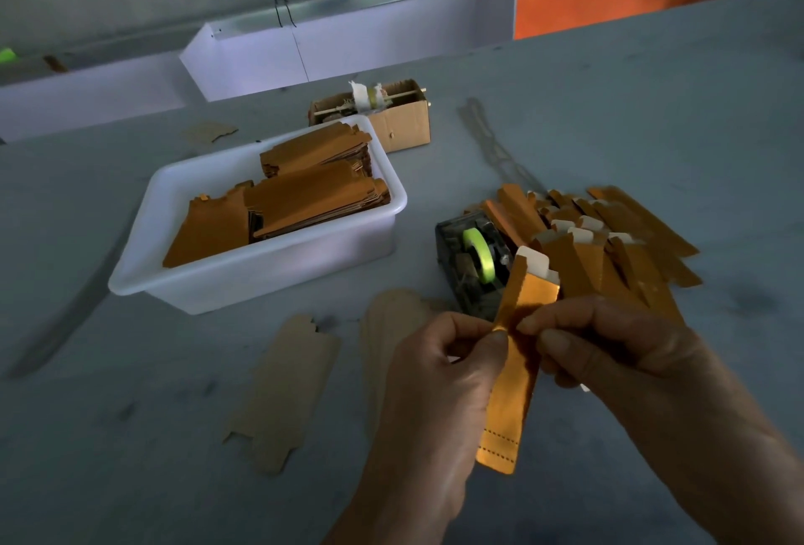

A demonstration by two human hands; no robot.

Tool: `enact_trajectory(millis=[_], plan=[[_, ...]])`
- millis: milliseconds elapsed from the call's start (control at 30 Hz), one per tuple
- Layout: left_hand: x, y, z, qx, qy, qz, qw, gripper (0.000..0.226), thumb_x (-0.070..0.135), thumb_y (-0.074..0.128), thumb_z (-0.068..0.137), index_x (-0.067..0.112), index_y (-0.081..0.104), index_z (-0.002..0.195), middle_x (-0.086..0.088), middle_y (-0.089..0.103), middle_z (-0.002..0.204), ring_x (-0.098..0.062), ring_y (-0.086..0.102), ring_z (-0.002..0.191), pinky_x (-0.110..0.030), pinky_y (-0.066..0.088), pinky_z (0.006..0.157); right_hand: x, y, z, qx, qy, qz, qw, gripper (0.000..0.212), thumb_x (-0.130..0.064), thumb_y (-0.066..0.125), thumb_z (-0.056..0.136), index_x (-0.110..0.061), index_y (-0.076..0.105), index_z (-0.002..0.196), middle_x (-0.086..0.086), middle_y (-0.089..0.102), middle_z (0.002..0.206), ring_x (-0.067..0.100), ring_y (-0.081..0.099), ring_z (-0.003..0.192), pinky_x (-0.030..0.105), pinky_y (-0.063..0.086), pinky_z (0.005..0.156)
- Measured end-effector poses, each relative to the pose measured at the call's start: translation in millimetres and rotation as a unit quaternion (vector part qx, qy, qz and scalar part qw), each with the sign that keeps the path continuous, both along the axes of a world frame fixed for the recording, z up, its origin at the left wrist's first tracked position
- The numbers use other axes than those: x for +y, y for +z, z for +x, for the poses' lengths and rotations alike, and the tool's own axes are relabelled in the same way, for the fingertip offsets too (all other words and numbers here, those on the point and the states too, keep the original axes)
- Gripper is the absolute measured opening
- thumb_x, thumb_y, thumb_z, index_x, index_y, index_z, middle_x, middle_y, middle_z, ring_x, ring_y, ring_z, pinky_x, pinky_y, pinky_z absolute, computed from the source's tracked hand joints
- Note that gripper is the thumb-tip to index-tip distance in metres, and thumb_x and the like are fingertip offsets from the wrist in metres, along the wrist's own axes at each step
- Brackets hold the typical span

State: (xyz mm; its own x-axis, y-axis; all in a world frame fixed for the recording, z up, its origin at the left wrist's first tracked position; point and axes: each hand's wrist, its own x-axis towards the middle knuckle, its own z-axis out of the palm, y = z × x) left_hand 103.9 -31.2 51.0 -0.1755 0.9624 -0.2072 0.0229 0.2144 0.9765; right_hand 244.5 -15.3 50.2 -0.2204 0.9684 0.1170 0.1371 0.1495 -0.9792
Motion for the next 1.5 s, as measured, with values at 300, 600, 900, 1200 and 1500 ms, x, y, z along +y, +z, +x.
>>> enact_trajectory(millis=[300, 600, 900, 1200, 1500], plan=[[-4, 6, 0, 0.005, -0.009, -0.009, 1.0, 0.01, 0.019, 0.069, 0.083, 0.026, 0.072, 0.076, 0.0, 0.067, 0.068, -0.019, 0.059, 0.065, -0.033, 0.042, 0.058, 1, -1, -1, -0.004, 0.005, 0.006, 1.0, 0.034, -0.034, 0.058, 0.066, -0.045, 0.07, 0.095, -0.006, 0.069, 0.084, 0.007, 0.063, 0.073, 0.014, 0.051, 0.063], [-5, 10, 1, 0.034, -0.002, 0.012, 0.999, 0.017, 0.019, 0.067, 0.085, 0.034, 0.072, 0.08, 0.005, 0.073, 0.073, -0.014, 0.069, 0.069, -0.028, 0.055, 0.064, 7, 1, -5, -0.041, -0.049, -0.008, 0.998, 0.041, -0.037, 0.062, 0.058, -0.031, 0.051, 0.098, -0.007, 0.072, 0.076, 0.007, 0.069, 0.071, 0.026, 0.05, 0.064], [-6, 11, 3, 0.048, -0.011, 0.023, 0.999, 0.016, 0.013, 0.066, 0.086, 0.022, 0.072, 0.074, 0.009, 0.071, 0.068, -0.003, 0.067, 0.063, -0.009, 0.045, 0.05, 9, 4, -9, -0.127, -0.072, -0.008, 0.989, 0.03, -0.027, 0.071, 0.066, -0.028, 0.052, 0.089, -0.018, 0.069, 0.077, 0.0, 0.066, 0.068, 0.022, 0.05, 0.062], [-6, 12, 6, 0.013, 0.008, 0.019, 1.0, 0.011, 0.021, 0.067, 0.082, 0.021, 0.07, 0.072, 0.009, 0.067, 0.061, 0.001, 0.061, 0.054, -0.007, 0.04, 0.045, 7, 9, -11, -0.182, -0.084, 0.041, 0.979, 0.028, -0.018, 0.075, 0.073, -0.026, 0.052, 0.088, -0.016, 0.066, 0.068, -0.012, 0.06, 0.068, 0.001, 0.041, 0.056], [-5, -2, 9, 0.032, 0.049, 0.051, 0.997, 0.016, 0.02, 0.065, 0.086, 0.02, 0.071, 0.071, 0.0, 0.067, 0.063, -0.01, 0.062, 0.056, -0.023, 0.046, 0.052, 1, 15, -17, -0.224, -0.104, 0.059, 0.967, 0.027, -0.018, 0.074, 0.075, -0.026, 0.051, 0.086, -0.01, 0.065, 0.067, -0.012, 0.058, 0.073, 0.001, 0.042, 0.058]])
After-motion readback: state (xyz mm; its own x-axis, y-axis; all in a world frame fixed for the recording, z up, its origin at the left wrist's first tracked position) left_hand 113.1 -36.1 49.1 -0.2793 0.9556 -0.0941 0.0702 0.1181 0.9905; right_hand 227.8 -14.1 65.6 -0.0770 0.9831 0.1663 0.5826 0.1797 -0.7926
